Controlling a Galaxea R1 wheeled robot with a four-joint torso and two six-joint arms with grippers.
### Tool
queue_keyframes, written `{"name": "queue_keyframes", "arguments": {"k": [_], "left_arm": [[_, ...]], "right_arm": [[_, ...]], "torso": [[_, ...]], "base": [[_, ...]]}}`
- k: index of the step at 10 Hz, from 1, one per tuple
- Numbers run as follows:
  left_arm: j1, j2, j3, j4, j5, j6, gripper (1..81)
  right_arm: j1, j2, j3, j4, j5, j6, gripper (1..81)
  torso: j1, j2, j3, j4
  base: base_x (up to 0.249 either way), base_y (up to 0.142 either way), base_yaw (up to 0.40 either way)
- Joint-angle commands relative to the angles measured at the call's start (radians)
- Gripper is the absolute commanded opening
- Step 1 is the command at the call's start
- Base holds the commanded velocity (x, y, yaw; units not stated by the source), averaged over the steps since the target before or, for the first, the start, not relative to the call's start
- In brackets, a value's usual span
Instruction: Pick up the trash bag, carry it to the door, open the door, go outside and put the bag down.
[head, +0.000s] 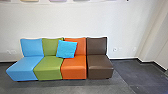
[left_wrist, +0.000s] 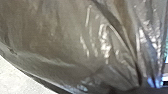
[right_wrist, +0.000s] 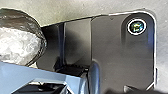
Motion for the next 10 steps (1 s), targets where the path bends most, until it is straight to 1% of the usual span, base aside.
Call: {"name": "queue_keyframes", "arguments": {"k": [1, 2, 4, 6, 7, 8, 9, 10], "left_arm": [[-0.011, 0.0, -0.009, -0.002, 0.045, 0.013, 1.0], [0.001, 0.014, -0.023, -0.002, 0.033, 0.013, 1.0], [0.018, 0.054, -0.075, -0.002, 0.032, 0.013, 1.0], [0.036, 0.092, -0.13, 0.0, -0.005, 0.013, 1.0], [0.036, 0.1, -0.138, 0.0, -0.008, 0.015, 1.0], [0.036, 0.109, -0.138, 0.001, -0.008, 0.015, 1.0], [0.036, 0.12, -0.14, 0.008, -0.008, 0.015, 1.0], [0.038, 0.131, -0.147, 0.017, -0.01, 0.015, 1.0]], "right_arm": [[0.006, 0.043, -0.049, -0.011, -0.053, -0.022, 81.1], [-0.008, 0.072, -0.086, -0.011, -0.036, -0.022, 81.1], [-0.023, 0.116, -0.145, -0.017, -0.03, -0.022, 81.1], [-0.038, 0.159, -0.202, -0.022, -0.016, -0.022, 81.1], [-0.041, 0.178, -0.224, -0.022, -0.016, -0.025, 81.1], [-0.048, 0.199, -0.24, -0.022, -0.016, -0.036, 81.1], [-0.052, 0.222, -0.26, -0.022, -0.013, -0.048, 81.1], [-0.057, 0.244, -0.285, -0.022, -0.009, -0.054, 81.1]], "torso": [[-0.061, 0.095, 0.0, 0.0], [-0.085, 0.132, 0.0, 0.0], [-0.127, 0.196, 0.0, 0.0], [-0.175, 0.269, 0.0, 0.0], [-0.197, 0.303, 0.076, 0.0], [-0.28, 0.433, 0.198, 0.0], [-0.232, 0.359, 0.115, 0.0], [-0.251, 0.389, 0.145, 0.0]], "base": [[0.0, 0.0, 0.0], [0.0, 0.0, 0.0], [0.0, 0.0, 0.0], [0.0, 0.0, 0.0], [0.0, 0.0, 0.0], [0.0, 0.0, 0.0], [0.0, 0.0, 0.0], [0.0, 0.0, 0.0]]}}
